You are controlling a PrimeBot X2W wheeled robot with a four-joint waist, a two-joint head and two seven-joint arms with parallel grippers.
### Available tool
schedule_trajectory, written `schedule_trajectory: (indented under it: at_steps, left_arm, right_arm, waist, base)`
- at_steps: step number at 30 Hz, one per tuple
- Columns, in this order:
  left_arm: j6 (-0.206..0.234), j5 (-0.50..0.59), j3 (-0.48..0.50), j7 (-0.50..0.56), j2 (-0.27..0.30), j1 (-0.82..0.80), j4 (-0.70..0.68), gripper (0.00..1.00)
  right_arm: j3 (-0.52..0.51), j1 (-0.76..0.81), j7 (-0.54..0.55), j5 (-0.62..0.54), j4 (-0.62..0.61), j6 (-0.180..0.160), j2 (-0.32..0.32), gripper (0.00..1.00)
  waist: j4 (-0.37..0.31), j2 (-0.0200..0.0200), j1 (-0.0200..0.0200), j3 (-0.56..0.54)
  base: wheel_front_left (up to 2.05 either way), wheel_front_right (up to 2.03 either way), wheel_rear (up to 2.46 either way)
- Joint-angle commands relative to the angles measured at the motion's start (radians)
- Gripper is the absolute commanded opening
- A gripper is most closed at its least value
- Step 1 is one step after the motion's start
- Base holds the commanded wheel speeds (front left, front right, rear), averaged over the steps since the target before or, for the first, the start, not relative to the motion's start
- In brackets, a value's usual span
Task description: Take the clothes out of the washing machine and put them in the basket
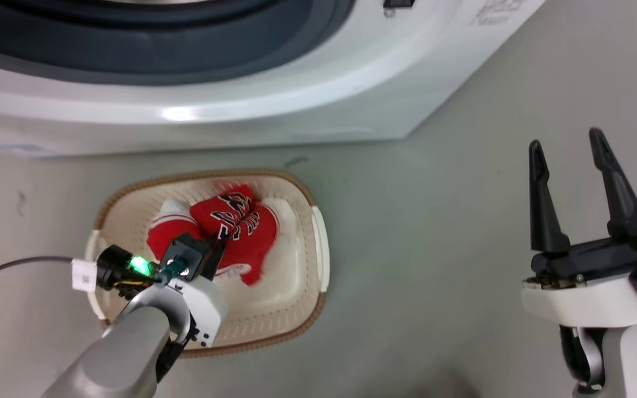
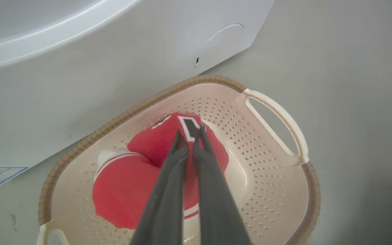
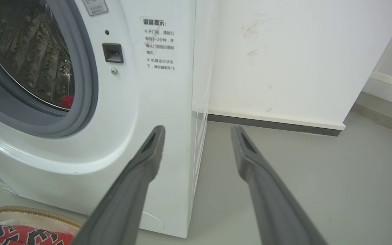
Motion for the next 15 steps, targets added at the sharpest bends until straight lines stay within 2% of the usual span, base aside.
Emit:
schedule_trajectory:
  at_steps: [1, 9, 15]
  left_arm:
    - [-0.016, 0.015, -0.009, -0.008, -0.016, -0.044, 0.059, 0.00]
    - [-0.059, 0.054, -0.053, 0.014, -0.079, -0.197, 0.363, 0.00]
    - [-0.069, 0.077, -0.081, 0.054, -0.093, -0.296, 0.530, 0.00]
  right_arm:
    - [0.000, -0.030, -0.002, 0.007, -0.007, -0.001, 0.001, 1.00]
    - [0.013, -0.093, -0.002, 0.029, -0.039, -0.001, 0.001, 1.00]
    - [0.021, -0.124, -0.002, 0.049, -0.065, -0.001, 0.001, 1.00]
  waist:
    - [-0.040, 0.0000, -0.0003, 0.092]
    - [-0.078, 0.0000, -0.0003, 0.228]
    - [-0.111, 0.0000, -0.0003, 0.326]
  base:
    - [0.00, 0.00, 0.00]
    - [0.00, 0.00, 0.00]
    - [0.00, 0.00, 0.00]
